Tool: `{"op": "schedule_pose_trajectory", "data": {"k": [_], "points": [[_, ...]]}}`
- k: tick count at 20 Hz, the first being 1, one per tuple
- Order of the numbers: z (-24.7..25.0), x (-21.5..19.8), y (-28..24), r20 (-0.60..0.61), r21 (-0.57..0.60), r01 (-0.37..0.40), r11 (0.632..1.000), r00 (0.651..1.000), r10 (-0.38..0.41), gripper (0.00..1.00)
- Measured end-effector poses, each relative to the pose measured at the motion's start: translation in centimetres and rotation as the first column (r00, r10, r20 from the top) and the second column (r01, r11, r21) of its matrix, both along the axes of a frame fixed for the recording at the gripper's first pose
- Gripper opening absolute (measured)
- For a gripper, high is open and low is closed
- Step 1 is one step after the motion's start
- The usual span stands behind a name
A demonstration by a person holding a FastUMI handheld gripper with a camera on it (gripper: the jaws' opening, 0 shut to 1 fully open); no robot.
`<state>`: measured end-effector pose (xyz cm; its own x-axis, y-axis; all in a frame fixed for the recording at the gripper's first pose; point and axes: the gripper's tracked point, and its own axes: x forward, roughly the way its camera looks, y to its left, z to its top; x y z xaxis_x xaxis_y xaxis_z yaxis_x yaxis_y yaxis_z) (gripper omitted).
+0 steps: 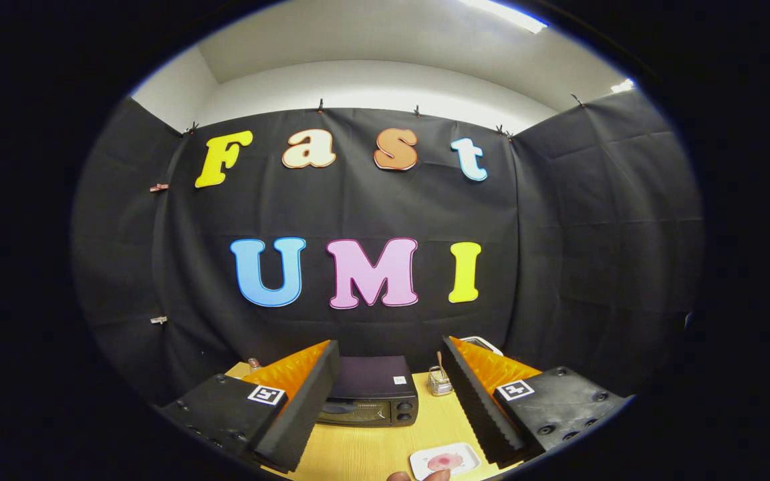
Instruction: Open the toaster oven, put the food inside, and close the toaster oven door.
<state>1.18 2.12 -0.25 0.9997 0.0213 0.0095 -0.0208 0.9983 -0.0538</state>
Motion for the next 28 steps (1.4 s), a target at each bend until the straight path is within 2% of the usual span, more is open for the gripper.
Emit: {"op": "schedule_pose_trajectory", "data": {"k": [6, 10, 15, 19, 28], "points": [[-0.5, 0.7, 0.9, 0.000, 0.009, -0.020, 1.000, 1.000, 0.020, 0.99], [-2.2, 1.9, 2.5, -0.018, 0.013, -0.060, 0.998, 0.998, 0.060, 0.99], [-8.7, 4.8, 5.0, -0.144, 0.039, -0.089, 0.995, 0.985, 0.094, 0.99], [-14.3, 8.8, 6.8, -0.238, 0.050, -0.091, 0.995, 0.966, 0.100, 0.99], [-26.4, 16.8, 11.5, -0.416, 0.041, -0.105, 0.994, 0.902, 0.112, 0.99]]}}
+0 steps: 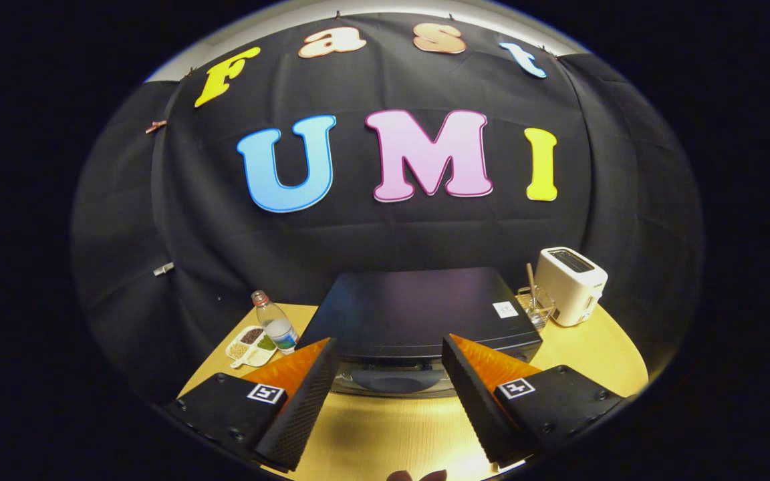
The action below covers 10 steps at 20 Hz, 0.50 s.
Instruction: Open the toaster oven, put the food inside, and close the toaster oven door.
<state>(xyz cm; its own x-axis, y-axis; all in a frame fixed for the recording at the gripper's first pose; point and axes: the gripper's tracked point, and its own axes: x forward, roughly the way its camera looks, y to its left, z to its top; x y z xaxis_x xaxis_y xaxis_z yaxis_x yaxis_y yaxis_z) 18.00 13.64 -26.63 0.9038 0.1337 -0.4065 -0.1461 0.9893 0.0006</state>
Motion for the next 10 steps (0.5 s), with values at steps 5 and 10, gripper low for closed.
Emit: {"op": "schedule_pose_trajectory", "data": {"k": [5, 10], "points": [[-5.7, 2.0, 0.7, -0.102, -0.014, 0.029, 0.999, 0.994, -0.031, 1.00], [-8.3, 2.9, -0.1, -0.134, -0.070, 0.044, 0.997, 0.990, -0.053, 1.00]]}}
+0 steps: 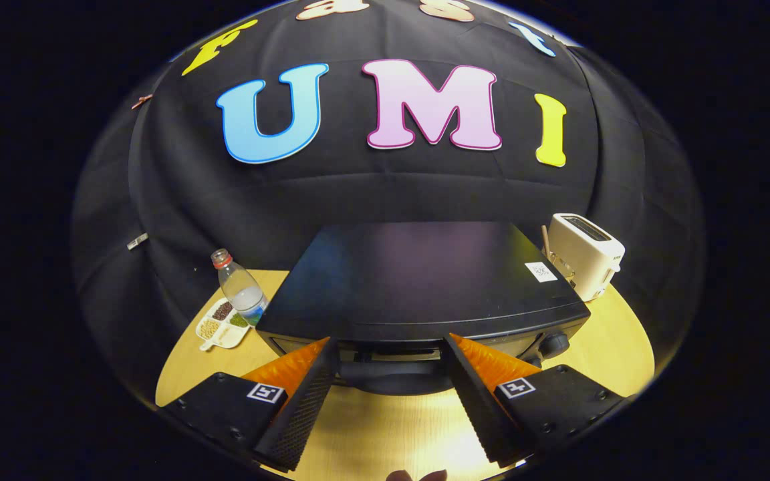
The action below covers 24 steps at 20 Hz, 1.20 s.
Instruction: Open the toaster oven, put the food inside, and close the toaster oven door.
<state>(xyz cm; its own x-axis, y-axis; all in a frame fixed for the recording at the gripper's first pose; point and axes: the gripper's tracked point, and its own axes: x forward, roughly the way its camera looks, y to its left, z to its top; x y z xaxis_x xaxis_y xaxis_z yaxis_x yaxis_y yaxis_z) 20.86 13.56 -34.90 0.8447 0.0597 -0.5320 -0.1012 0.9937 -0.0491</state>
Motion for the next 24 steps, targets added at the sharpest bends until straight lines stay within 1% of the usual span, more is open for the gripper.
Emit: {"op": "schedule_pose_trajectory", "data": {"k": [2, 6, 12, 14, 17, 19, 22, 24], "points": [[-0.1, 0.5, 0.0, 0.024, 0.010, -0.007, 1.000, 1.000, 0.007, 1.00], [-0.2, -0.7, -0.4, 0.014, 0.019, -0.009, 1.000, 1.000, 0.009, 1.00], [-2.0, -6.4, -1.2, 0.011, 0.005, 0.003, 1.000, 1.000, -0.004, 0.99], [-3.7, -8.5, -1.6, -0.015, 0.001, 0.014, 1.000, 1.000, -0.014, 0.99], [-6.5, -11.2, -2.4, -0.086, 0.012, 0.033, 0.999, 0.996, -0.032, 0.99], [-8.0, -12.2, -2.8, -0.130, 0.019, 0.043, 0.999, 0.991, -0.040, 0.99], [-10.2, -13.0, -3.5, -0.194, 0.017, 0.038, 0.999, 0.980, -0.034, 0.99], [-10.8, -14.1, -3.7, -0.225, 0.017, 0.035, 0.999, 0.974, -0.030, 0.99]]}}
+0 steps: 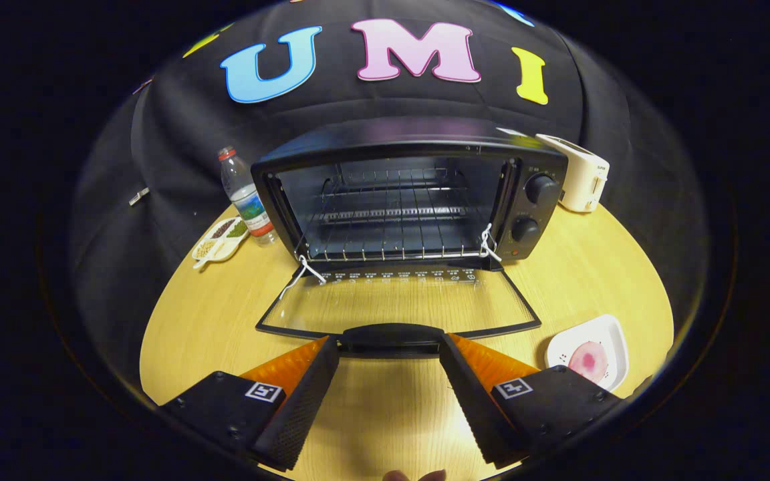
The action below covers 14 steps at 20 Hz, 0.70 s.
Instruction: Open the toaster oven, put the food inside, and close the toaster oven door.
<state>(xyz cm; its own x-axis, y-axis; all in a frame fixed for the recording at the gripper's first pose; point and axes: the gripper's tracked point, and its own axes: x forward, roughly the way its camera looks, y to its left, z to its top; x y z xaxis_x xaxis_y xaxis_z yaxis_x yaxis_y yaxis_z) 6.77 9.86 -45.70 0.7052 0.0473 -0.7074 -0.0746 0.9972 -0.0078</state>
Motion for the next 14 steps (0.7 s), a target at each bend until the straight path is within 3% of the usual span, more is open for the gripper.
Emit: {"op": "schedule_pose_trajectory", "data": {"k": [8, 14], "points": [[2.7, -3.8, -3.8, -0.049, 0.084, -0.003, 0.996, 0.999, 0.007, 0.99], [5.6, -5.2, -9.5, -0.215, 0.172, -0.007, 0.985, 0.976, 0.045, 0.98]]}}
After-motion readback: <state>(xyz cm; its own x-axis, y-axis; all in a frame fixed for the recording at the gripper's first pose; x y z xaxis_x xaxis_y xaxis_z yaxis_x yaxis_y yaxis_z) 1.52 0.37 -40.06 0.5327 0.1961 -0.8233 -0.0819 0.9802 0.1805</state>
